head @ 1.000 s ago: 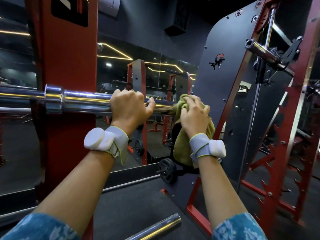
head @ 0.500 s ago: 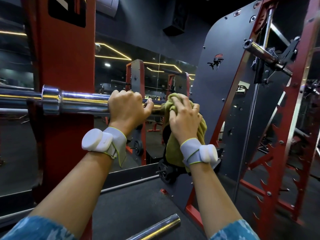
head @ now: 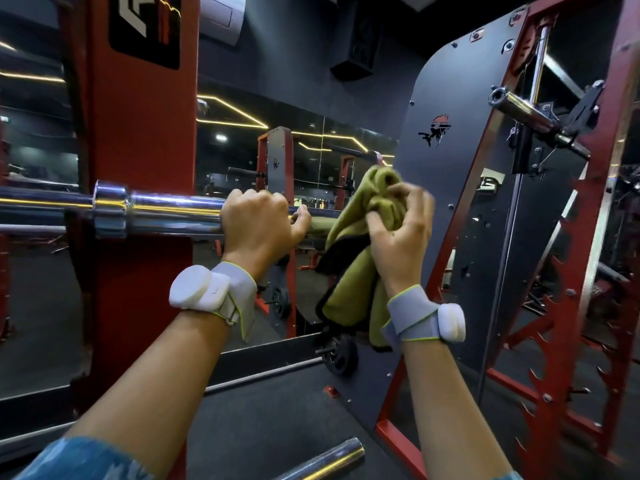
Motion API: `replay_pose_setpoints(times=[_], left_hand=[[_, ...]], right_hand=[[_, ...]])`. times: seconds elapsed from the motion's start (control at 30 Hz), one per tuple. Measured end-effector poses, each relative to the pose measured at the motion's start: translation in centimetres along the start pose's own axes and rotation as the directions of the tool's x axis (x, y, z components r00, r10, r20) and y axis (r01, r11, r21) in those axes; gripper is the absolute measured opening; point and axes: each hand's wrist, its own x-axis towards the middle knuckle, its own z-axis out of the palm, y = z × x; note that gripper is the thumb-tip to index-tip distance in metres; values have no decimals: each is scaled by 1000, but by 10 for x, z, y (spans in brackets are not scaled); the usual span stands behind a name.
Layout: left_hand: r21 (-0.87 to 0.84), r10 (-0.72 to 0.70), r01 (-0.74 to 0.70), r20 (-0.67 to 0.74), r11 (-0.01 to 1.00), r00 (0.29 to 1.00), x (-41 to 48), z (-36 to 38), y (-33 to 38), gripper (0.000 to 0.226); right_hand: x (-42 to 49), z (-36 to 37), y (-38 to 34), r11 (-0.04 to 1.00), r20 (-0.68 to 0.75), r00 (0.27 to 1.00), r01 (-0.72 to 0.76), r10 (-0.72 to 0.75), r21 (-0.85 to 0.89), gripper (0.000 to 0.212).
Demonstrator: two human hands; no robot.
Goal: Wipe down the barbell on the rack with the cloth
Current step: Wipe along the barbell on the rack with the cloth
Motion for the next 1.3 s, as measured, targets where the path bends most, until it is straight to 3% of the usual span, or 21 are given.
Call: replay_pose_setpoints(times=[0.07, 0.1, 0.23, 0.37, 0.5, 0.57, 0.83, 1.0, 1.1, 1.3], left_hand=[[9, 0, 0, -8, 1000, 1000, 1, 1, 0, 57], [9, -3, 3, -8, 1000, 1000, 1, 1, 0, 57], [25, 4, -3, -14, 1000, 1000, 2, 0, 0, 56], [37, 16, -15, -38, 999, 999, 1, 2, -1, 58], [23, 16, -15, -56, 1000, 998, 0, 3, -1, 58], [40, 9, -6, -65, 999, 998, 0, 3, 0, 58], [35, 0, 1, -41, 999, 999, 1, -1, 0, 59], [77, -6, 9, -41, 997, 999, 1, -2, 0, 56], [92, -19, 21, -20, 996, 1000, 1, -3, 1, 56], [91, -42, 38, 42, 995, 998, 3, -4, 0, 58]], right_hand=[[12, 5, -7, 998, -56, 997, 56, -57, -15, 34], [16, 11, -6, 996, -19, 996, 83, -84, -43, 35], [6, 46, 3, 952, 286, 958, 83, 5, -294, 56], [12, 51, 10, 915, 268, 959, 26, 92, -404, 63], [41, 43, 25, 872, 248, 926, -144, 286, -468, 43], [44, 40, 28, 865, 237, 921, -169, 310, -472, 41], [19, 59, -3, 918, 327, 942, 68, 69, -391, 36], [36, 46, 18, 929, 294, 942, -43, 160, -367, 54], [44, 39, 25, 904, 287, 932, -86, 221, -418, 45], [27, 59, -5, 910, 435, 897, 117, 75, -398, 33]])
